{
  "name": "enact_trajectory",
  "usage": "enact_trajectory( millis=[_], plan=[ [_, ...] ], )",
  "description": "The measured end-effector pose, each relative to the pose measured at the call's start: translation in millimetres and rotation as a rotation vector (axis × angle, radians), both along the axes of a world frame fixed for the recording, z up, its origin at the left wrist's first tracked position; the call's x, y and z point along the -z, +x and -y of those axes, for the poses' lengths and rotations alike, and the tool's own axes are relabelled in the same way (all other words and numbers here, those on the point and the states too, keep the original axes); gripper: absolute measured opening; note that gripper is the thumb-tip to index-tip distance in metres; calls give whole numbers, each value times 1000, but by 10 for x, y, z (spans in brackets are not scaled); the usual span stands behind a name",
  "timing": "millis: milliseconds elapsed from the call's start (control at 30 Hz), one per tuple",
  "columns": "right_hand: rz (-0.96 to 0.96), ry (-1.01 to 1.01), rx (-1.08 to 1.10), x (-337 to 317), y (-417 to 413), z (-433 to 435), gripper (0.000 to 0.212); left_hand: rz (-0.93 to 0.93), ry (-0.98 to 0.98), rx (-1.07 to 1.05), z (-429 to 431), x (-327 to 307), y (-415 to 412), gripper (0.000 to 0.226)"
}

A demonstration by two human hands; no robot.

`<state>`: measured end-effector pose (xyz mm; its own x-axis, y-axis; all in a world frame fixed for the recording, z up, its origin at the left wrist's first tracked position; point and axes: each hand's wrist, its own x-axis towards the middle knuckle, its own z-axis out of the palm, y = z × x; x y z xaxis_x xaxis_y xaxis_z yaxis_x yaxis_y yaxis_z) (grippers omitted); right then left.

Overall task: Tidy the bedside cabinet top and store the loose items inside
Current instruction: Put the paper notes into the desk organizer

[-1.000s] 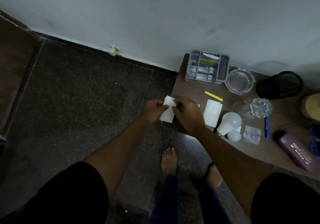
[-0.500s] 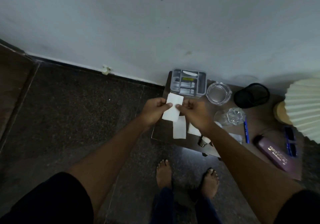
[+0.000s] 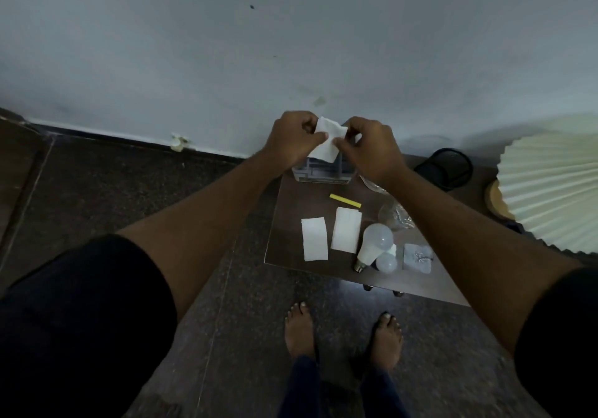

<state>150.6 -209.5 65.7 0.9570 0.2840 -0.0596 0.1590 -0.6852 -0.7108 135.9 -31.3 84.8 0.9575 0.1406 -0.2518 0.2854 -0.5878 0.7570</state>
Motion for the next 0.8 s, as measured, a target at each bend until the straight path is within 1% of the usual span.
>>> enact_trajectory(
  millis=[67,167,433,667,800],
  plan=[
    [16,-7,17,47,33,-8,15,12,24,11,19,2,56,22],
    [34,-19,6,114,40,-5,13,15,33,27,37,32,69,24],
    [75,-111,-71,243,62,8,11,42,43,45,-31,160,18,20],
    [58,-105,-101,330,61,-24,22,51,125,63,-38,327,-5,18],
    [40,-122,-115,354,46,-36,17,57,158,51,-27,424,-54,20]
  ],
)
